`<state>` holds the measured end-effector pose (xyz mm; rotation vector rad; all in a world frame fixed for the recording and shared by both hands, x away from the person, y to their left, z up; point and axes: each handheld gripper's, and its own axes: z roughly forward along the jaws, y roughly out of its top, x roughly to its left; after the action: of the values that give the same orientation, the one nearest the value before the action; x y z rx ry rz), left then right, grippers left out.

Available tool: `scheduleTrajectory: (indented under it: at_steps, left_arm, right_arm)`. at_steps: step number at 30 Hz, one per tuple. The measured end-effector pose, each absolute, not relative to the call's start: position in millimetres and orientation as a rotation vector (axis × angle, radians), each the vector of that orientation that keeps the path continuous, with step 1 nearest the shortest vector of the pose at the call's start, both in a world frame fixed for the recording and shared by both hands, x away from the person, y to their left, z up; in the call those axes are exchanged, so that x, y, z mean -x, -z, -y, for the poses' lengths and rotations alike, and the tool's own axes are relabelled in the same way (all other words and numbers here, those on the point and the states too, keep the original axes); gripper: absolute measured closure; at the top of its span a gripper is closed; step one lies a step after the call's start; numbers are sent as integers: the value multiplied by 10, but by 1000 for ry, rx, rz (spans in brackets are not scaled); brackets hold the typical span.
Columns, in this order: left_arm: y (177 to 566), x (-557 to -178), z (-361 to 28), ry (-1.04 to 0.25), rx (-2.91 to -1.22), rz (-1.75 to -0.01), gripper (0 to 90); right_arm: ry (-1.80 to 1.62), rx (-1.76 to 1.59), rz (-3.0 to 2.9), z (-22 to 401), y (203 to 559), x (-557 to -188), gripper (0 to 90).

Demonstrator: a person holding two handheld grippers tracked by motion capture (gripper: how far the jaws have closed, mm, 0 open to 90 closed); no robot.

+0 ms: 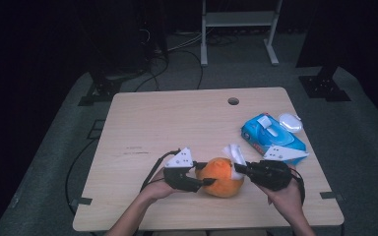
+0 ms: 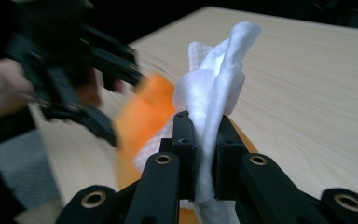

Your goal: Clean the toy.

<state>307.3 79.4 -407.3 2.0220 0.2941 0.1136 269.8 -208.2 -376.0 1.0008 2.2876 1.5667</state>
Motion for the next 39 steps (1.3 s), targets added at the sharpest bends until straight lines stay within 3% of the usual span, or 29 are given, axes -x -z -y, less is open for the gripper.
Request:
scheduleTrajectory:
  at_steps: [5, 9, 16, 19, 23, 29, 33, 37, 39]
  left_arm:
    - [4057, -3023, -743, -113, -2031, -274, 463]
    - [4083, -3022, -726, -101, -2033, -284, 439]
    - [4131, -3135, -783, -74, -1977, -361, 179]
    - [4221, -3159, -757, -37, -1974, -373, 128]
    - [4287, -3106, -673, -33, -1982, -330, 131]
    - [4262, -3087, -698, -3, -1964, -274, 210]
    - [4330, -3115, -641, -30, -1989, -328, 108]
    - [4391, -3101, -569, -51, -2001, -346, 84]
    - [4363, -3071, -568, -74, -1999, -331, 167]
  right_arm:
    - [-1596, -909, -2296, 1936, 3630, -2612, 811]
    - [-1563, -935, -2321, 1902, 3739, -2666, 809]
    - [-1530, -997, -2330, 1980, 3888, -2710, 809]
    - [-1524, -1014, -2320, 2026, 3898, -2725, 809]
    - [-1522, -1041, -2308, 2093, 3915, -2750, 807]
    - [-1511, -1088, -2282, 2225, 3939, -2794, 805]
    - [-1530, -1104, -2284, 2260, 3959, -2806, 804]
    - [-1525, -1097, -2290, 2249, 3955, -2807, 805]
    - [-1518, -1092, -2289, 2250, 3952, -2804, 808]
